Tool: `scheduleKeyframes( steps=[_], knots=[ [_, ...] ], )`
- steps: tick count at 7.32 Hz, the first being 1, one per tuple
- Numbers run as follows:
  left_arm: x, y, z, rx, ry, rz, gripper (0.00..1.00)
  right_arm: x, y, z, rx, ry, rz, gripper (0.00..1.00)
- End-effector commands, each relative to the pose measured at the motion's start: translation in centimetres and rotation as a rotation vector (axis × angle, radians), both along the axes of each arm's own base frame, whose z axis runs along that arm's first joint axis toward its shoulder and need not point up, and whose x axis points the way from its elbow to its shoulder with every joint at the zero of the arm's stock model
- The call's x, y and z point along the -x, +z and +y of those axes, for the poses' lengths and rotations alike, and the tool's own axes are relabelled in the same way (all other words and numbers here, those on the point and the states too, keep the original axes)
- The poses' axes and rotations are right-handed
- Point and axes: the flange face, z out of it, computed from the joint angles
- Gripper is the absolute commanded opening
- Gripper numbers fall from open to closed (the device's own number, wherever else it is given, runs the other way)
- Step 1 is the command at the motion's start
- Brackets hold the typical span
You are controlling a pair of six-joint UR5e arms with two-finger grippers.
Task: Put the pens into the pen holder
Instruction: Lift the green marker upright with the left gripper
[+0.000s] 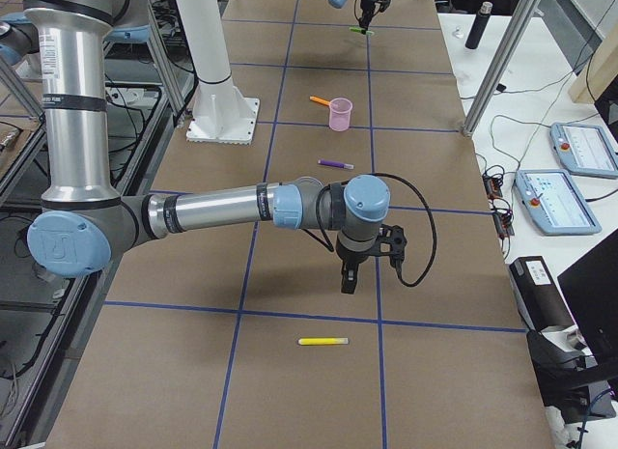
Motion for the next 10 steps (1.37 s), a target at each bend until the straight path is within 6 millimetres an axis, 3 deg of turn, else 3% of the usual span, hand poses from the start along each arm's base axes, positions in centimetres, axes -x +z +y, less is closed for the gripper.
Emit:
scheduleKeyframes(
  steps=[1,3,4,5,7,8,10],
  knots=[
    [2.0,-8.9,-2.2,0.017,-0.21,0.084,0.0,0.0,0.7,0.1,0.008,-0.002,0.001,1.0],
    [0.9,-22.6,-6.8,0.031,-0.531,0.216,0.0,0.0,2.2,1.1,-0.048,-0.083,-0.002,1.0],
    [0.2,-27.8,-7.8,0.03,-0.571,0.288,0.0,-0.1,3.4,1.1,-0.079,-0.135,0.0,1.0],
    [-1.5,-31.5,-7.1,-0.045,-0.541,0.367,0.0,-0.1,5.3,0.9,-0.134,-0.142,0.007,1.0],
    [-4.2,-36.3,-6.0,-0.051,-0.566,0.529,0.0,-0.1,15.6,1.3,-0.235,-0.129,0.011,0.99],
    [-5.3,-37.9,-5.7,-0.082,-0.576,0.552,0.0,0.1,18.3,1.3,-0.188,-0.1,0.011,0.99],
    [-8.7,-38.8,-4.8,-0.112,-0.57,0.557,0.0,1.2,20.7,1.8,-0.15,-0.114,0.031,0.99]
  ],
)
